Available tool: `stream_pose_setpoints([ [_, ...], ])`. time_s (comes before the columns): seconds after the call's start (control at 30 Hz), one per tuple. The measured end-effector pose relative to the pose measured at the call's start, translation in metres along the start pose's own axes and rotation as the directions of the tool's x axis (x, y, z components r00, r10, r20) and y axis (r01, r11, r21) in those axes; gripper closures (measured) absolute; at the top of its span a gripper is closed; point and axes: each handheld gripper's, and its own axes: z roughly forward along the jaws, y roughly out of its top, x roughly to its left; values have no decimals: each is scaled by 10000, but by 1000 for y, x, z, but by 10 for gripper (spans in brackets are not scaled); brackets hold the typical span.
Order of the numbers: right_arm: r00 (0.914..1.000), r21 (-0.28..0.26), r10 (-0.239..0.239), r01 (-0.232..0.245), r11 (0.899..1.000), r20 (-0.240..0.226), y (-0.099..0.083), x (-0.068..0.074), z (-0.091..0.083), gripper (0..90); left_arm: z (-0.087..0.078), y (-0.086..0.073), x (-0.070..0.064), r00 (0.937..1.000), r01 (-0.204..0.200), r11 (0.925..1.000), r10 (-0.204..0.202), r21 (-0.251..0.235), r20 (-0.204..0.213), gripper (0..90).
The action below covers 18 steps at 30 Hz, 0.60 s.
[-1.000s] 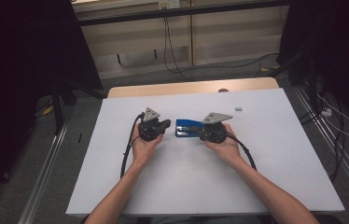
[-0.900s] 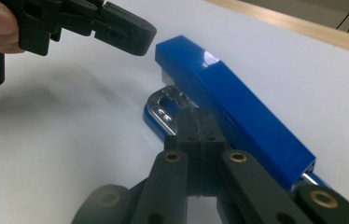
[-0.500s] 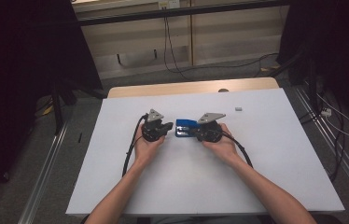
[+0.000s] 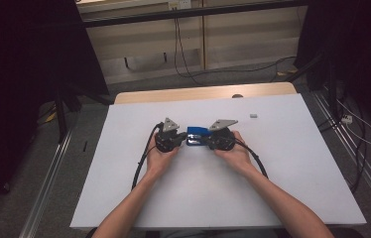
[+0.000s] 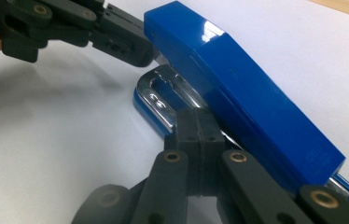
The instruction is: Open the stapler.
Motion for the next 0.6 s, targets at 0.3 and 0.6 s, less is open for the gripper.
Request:
stream_pose_setpoints([
  [0.3, 9999, -3, 100, -100, 10000, 59, 0, -1, 0, 900, -1, 0, 1, 9996, 188, 9997, -186, -122, 190, 900],
  [0.6, 9999, 17, 86, -86, 10000, 78, 0, -1, 0, 900, -5, 4, -1, 9995, 281, 9990, -277, -357, 118, 900],
])
